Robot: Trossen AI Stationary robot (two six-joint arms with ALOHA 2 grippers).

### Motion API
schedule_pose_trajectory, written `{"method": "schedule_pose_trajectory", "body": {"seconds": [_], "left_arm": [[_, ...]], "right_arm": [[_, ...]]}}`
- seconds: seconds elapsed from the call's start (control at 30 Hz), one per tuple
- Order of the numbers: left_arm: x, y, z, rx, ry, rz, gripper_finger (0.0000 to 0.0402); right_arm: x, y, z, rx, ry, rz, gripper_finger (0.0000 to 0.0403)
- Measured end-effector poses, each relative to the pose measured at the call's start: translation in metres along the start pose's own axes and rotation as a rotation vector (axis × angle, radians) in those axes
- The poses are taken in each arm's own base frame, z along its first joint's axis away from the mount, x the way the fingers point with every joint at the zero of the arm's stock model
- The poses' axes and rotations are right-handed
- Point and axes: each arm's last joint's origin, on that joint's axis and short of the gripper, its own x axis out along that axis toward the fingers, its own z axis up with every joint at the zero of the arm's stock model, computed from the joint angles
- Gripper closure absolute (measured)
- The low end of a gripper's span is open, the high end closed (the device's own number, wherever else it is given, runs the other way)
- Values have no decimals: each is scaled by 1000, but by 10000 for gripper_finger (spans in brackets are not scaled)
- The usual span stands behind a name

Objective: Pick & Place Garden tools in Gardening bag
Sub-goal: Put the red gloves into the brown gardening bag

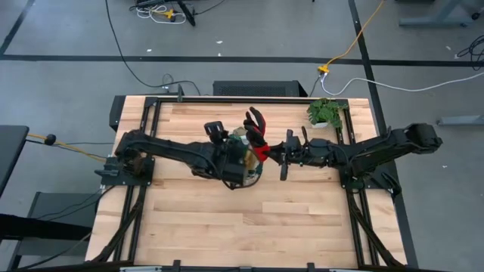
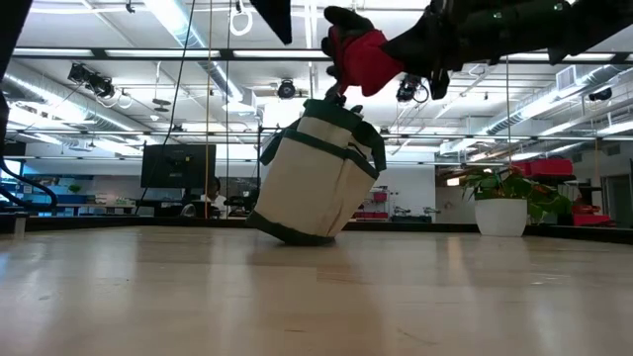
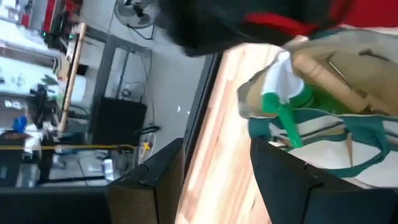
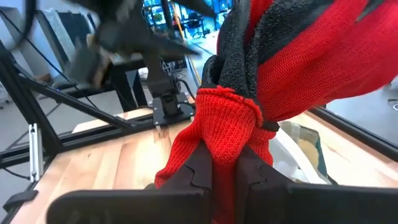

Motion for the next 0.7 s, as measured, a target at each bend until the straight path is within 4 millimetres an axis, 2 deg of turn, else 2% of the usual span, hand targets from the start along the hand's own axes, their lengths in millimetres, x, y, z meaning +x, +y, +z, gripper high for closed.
{"method": "schedule_pose_trajectory", "body": {"seconds": [0.13, 0.23, 0.33, 0.5, 0.7], "left_arm": [[14, -24, 1, 103, -34, -24, 211], [24, -43, 3, 188, -74, -113, 211], [31, -54, 1, 226, -86, -148, 211], [44, -50, -6, 184, -30, -70, 211], [55, -43, -1, 113, -25, -54, 211]], "right_arm": [[0, -3, 1, 1, -5, -10, 388], [0, -4, 1, 2, 2, -9, 388], [0, -4, 0, 1, 7, -9, 388], [4, -4, -3, 1, 11, -18, 388], [16, -4, -13, 18, 1, 17, 388]]}}
